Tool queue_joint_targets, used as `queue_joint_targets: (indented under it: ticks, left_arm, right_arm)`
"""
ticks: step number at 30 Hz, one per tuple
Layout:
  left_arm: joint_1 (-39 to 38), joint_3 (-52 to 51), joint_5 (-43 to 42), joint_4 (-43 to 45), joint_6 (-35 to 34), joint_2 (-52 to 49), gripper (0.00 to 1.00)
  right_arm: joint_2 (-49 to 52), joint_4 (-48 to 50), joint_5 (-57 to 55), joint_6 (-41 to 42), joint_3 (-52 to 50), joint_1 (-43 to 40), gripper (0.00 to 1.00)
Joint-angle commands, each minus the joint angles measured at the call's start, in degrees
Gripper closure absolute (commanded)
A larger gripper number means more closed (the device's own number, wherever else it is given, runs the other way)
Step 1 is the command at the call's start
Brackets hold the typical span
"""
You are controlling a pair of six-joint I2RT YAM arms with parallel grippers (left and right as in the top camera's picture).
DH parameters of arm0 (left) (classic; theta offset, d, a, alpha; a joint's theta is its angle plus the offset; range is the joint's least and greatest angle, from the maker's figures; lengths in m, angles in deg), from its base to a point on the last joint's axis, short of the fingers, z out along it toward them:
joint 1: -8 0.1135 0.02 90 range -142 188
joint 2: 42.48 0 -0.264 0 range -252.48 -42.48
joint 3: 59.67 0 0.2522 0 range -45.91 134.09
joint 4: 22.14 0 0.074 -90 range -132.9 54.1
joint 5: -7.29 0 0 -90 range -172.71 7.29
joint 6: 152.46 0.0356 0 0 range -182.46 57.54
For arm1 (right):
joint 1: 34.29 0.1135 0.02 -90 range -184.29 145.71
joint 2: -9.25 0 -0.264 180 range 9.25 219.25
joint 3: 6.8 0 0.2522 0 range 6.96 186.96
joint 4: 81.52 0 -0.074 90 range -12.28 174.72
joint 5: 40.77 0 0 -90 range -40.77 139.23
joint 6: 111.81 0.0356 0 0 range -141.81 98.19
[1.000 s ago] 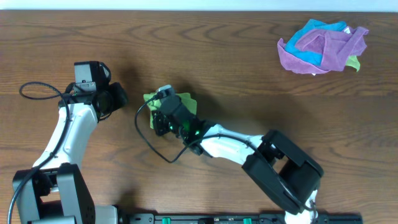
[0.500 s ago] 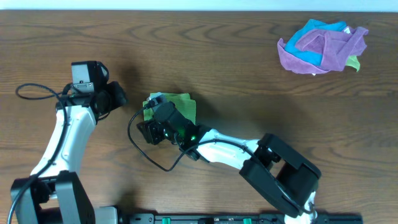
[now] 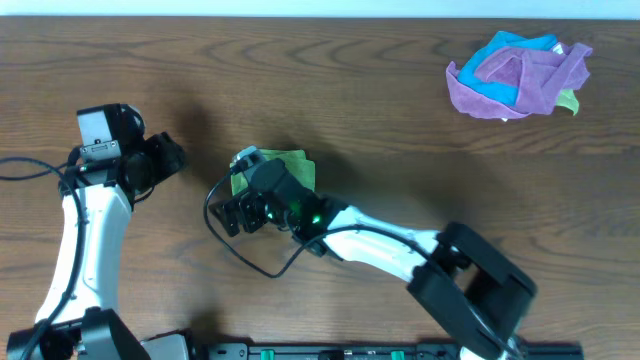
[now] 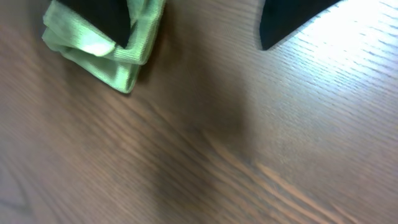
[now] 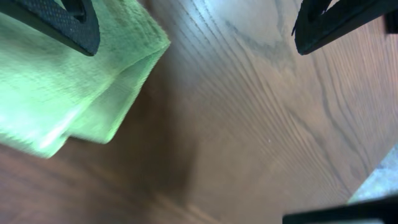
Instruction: Fold the cloth
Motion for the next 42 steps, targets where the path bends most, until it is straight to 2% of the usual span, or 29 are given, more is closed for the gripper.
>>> queue_joint_targets:
  ticks: [1, 7, 14, 19, 24, 26, 31, 36, 42]
  left_arm:
    - [0.3, -0.6, -3.5, -1.0, 0.0, 0.9, 0.20]
    - [0.3, -0.6, -8.6, -2.2, -0.5, 0.9, 0.07]
    - [0.3, -0.8, -12.9, -6.5, -1.8, 0.9, 0.06]
    - [0.3, -5.5, -15.9, -6.6, -3.5, 0.9, 0.06]
    - [0.3, -14.9, -22.8, 2.8, -9.0, 0.9, 0.05]
    - [0.3, -18.0, -23.6, 6.8, -12.0, 0.9, 0.02]
    - [-0.3, -22.8, -25.0, 14.3, -16.1, 0.8, 0.05]
    - [-3.8, -24.7, -23.8, 20.2, -20.3, 0.0, 0.05]
    - [-9.8, -25.3, -19.1, 25.7, -26.3, -1.9, 0.05]
  right_arm:
    - [-4.9, -2.6, -3.3, -1.4, 1.1, -1.6, 0.01]
    - [-14.1, -14.8, -8.8, -2.9, 1.1, -4.1, 0.01]
    - [-28.2, -37.7, -14.4, -2.8, 0.4, -7.6, 0.01]
    - [-39.6, -44.2, -18.6, -2.0, -4.8, -8.2, 0.01]
    - [-55.6, -46.1, -19.5, 4.2, -15.9, -8.3, 0.01]
    - [-61.8, -47.4, -19.4, 6.7, -19.7, -8.3, 0.01]
    - [-75.1, -52.2, -19.5, 11.5, -24.5, -8.3, 0.01]
    - [-82.2, -57.2, -21.6, 14.4, -25.0, -8.3, 0.01]
    - [-83.6, -58.4, -21.1, 14.4, -25.0, -8.3, 0.01]
